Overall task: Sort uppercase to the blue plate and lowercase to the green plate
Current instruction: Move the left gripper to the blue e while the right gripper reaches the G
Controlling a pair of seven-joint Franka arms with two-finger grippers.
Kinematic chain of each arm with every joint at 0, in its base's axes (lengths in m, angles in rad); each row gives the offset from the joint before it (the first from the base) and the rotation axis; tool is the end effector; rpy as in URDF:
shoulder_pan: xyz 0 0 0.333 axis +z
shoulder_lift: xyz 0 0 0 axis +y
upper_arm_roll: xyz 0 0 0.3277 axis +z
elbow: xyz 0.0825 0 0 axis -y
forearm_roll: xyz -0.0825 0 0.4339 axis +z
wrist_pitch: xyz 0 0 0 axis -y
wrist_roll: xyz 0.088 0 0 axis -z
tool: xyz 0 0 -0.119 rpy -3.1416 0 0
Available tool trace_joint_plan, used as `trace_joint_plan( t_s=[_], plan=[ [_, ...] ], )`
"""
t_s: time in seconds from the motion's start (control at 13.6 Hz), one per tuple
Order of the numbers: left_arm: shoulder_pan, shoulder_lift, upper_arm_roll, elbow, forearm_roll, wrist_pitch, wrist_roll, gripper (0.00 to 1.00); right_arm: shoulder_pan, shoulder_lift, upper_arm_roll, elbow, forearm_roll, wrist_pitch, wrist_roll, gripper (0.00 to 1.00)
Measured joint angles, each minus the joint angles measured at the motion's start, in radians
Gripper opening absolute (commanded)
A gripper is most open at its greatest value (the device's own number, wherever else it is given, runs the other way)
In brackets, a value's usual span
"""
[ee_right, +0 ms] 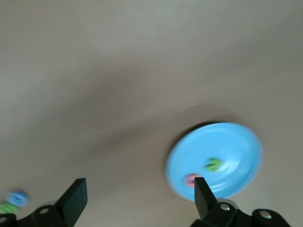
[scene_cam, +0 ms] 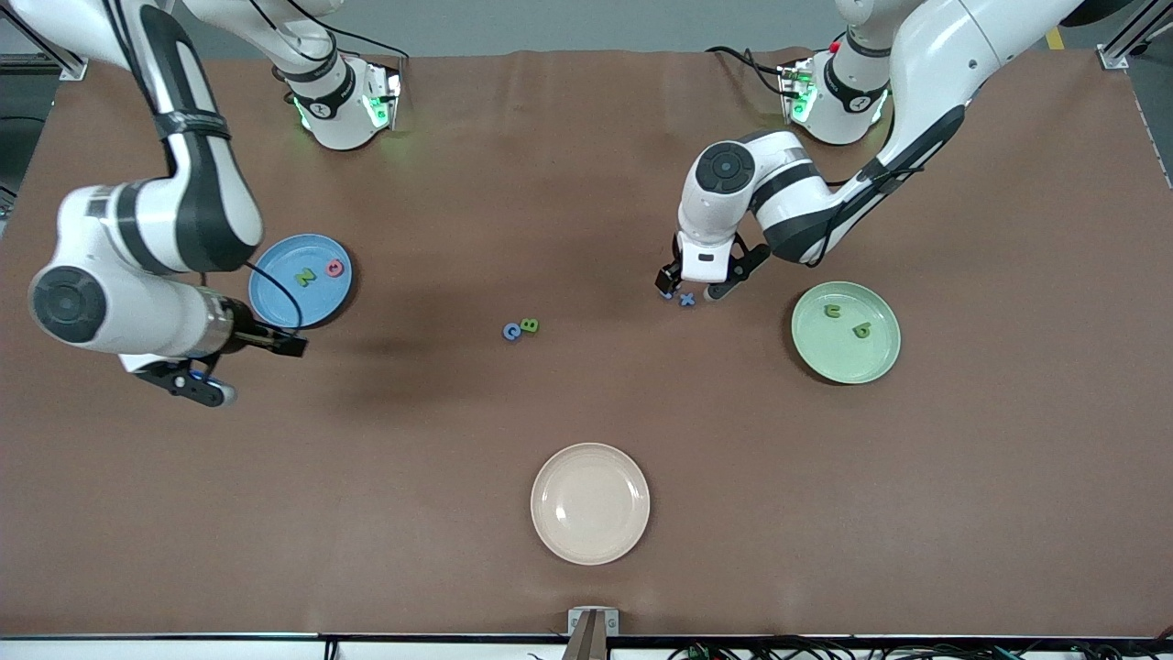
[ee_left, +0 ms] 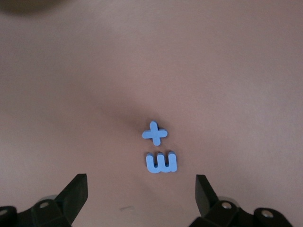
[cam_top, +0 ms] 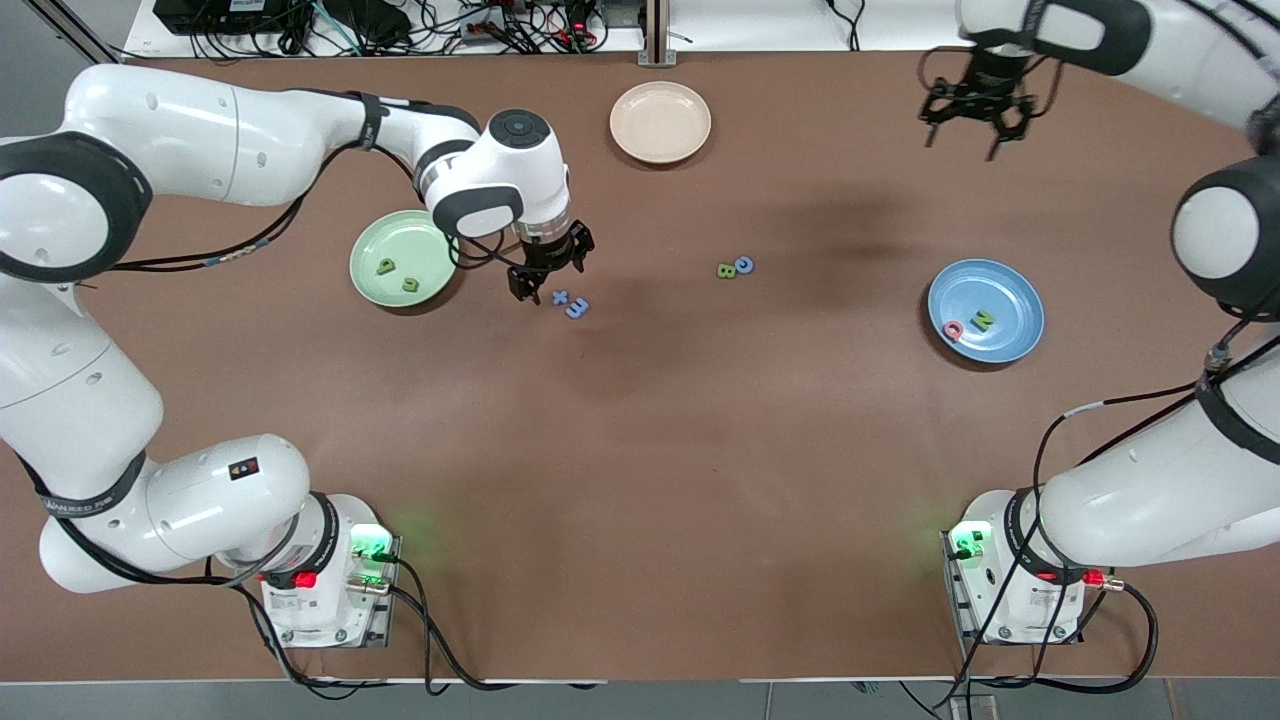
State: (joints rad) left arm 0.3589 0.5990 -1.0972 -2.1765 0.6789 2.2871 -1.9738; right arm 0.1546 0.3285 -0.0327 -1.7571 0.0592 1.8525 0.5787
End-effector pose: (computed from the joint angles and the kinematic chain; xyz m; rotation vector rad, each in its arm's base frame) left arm 0.4278 -0.3913 0.2088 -2.8613 -1.2060 0.0869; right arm 0.6546 0.0868 0.3388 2.9938 -0.7317 -0.3619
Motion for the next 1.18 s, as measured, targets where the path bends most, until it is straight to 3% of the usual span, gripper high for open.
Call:
trace_joint_plan(
  t_s=[0.29,0.59,1.18],
  plan=[
    [-0.068,0.024,0.064,0.006,-0.001,0.064,-0.116,0.99,0.128,0.075,0.004,-0.029,0.012,0.178,0.235,1.0],
    [-0.166,0.044,0.172,0.011,-0.001,0.132,-0.135,0.99,0.249,0.097,0.006,-0.125,0.02,0.39,0.387,1.0],
    [-0.294,0.052,0.306,0.014,0.008,0.226,-0.142,0.94,0.464,0.213,0.005,-0.153,0.021,0.576,0.727,0.99]
  ],
)
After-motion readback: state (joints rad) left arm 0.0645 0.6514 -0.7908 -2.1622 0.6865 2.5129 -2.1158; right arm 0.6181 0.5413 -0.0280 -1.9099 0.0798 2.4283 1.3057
